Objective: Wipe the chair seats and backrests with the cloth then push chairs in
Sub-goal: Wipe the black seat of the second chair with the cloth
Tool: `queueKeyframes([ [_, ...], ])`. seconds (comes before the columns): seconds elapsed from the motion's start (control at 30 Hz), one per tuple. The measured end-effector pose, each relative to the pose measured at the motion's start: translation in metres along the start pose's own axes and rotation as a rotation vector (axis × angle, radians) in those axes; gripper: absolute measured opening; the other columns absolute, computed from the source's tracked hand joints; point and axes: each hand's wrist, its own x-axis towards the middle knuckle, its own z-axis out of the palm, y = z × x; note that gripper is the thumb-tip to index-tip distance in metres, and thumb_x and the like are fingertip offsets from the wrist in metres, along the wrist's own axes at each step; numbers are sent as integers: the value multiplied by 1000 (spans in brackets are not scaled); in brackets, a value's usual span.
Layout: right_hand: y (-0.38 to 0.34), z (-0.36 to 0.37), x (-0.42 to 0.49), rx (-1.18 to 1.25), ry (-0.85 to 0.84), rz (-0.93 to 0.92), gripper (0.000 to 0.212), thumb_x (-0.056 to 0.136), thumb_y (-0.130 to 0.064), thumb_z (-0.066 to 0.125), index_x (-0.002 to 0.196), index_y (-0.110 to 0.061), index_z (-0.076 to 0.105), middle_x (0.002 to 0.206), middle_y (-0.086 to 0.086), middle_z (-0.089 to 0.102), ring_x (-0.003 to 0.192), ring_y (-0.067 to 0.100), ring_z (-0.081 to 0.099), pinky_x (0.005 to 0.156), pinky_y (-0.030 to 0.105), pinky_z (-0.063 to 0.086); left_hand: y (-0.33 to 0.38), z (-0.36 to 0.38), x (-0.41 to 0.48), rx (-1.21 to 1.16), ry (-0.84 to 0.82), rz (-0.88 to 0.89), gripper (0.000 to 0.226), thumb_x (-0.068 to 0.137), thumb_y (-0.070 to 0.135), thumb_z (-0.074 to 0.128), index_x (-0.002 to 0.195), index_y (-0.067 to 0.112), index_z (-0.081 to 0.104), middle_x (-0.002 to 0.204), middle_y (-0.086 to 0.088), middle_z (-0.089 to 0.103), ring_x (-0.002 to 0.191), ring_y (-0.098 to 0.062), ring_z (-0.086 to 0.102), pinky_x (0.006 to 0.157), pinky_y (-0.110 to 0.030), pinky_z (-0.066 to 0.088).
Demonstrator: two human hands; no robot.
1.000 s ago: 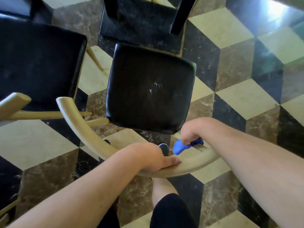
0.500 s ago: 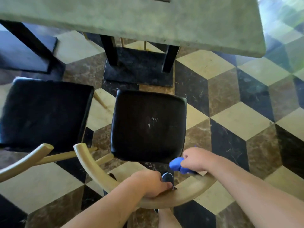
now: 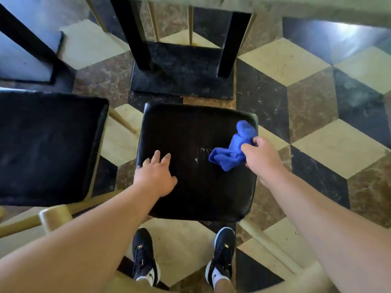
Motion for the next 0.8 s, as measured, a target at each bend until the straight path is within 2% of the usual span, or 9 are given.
queueKeyframes([
  [0.07, 2, 16, 22, -23, 44, -40, 9, 89, -25, 57, 96, -21, 58, 88, -2, 62, 80, 23, 61, 61, 32, 44, -8, 9, 23, 24, 52, -23, 87, 100, 62, 51, 167, 37, 2, 177, -2, -5, 160, -37, 6, 124, -64, 19],
  [0.17, 9, 40, 50, -110, 85, -81, 32, 97, -27, 56, 128, -21, 58, 115, 0, 62, 96, 21, 57, 79, 32, 43, -22, 35, 48, 69, 126, -54, 90, 96, 78, 36, 164, 40, -10, 175, -1, -17, 160, -40, -6, 120, -73, 12],
  [0.2, 11, 48, 57, -142, 86, -91, 36, 98, -27, 56, 133, -21, 56, 122, 3, 60, 97, 21, 56, 81, 32, 41, -25, 48, 53, 84, 149, -57, 92, 94, 82, 28, 162, 40, -17, 173, -1, -24, 159, -42, -10, 119, -74, 13],
  [0.33, 20, 86, 71, -254, 121, -92, 31, 98, -29, 58, 130, -28, 57, 129, 5, 52, 89, 26, 53, 78, 35, 38, -29, 95, 68, 68, 304, -55, 94, 92, 82, 11, 157, 33, -34, 164, -5, -44, 154, -44, -27, 120, -74, 14],
  [0.4, 18, 108, 75, -261, 206, -113, 26, 98, -28, 60, 124, -26, 59, 119, 1, 47, 89, 32, 59, 76, 36, 39, -31, 107, 75, 50, 388, -48, 94, 91, 81, 12, 159, 33, -31, 167, -5, -40, 155, -43, -26, 121, -73, 13],
  [0.47, 11, 132, 80, -238, 269, -174, 20, 97, -25, 62, 117, -22, 62, 112, -2, 43, 87, 33, 62, 74, 34, 40, -33, 112, 80, 22, 447, -40, 95, 91, 80, 22, 164, 32, -17, 173, -6, -27, 157, -42, -20, 121, -72, 16],
  [0.6, -21, 180, 92, -196, 319, -315, 11, 95, -24, 64, 105, -19, 66, 111, 1, 51, 85, 29, 64, 73, 34, 44, -35, 117, 84, -39, 506, -23, 96, 88, 76, 41, 167, 31, 10, 177, -7, -4, 160, -42, -5, 118, -74, 22],
  [0.7, -53, 217, 97, -180, 316, -405, 14, 94, -24, 65, 107, -19, 68, 113, 5, 57, 89, 30, 65, 77, 39, 52, -36, 119, 85, -35, 527, -1, 97, 87, 74, 45, 167, 30, 13, 177, -8, 1, 160, -43, -3, 116, -75, 24],
  [0.8, -88, 257, 93, -185, 237, -522, 22, 89, -22, 64, 109, -18, 72, 116, 10, 60, 95, 35, 63, 82, 43, 50, -38, 120, 85, -32, 519, 11, 98, 86, 73, 45, 167, 30, 10, 177, -9, 0, 159, -45, -3, 117, -74, 21],
])
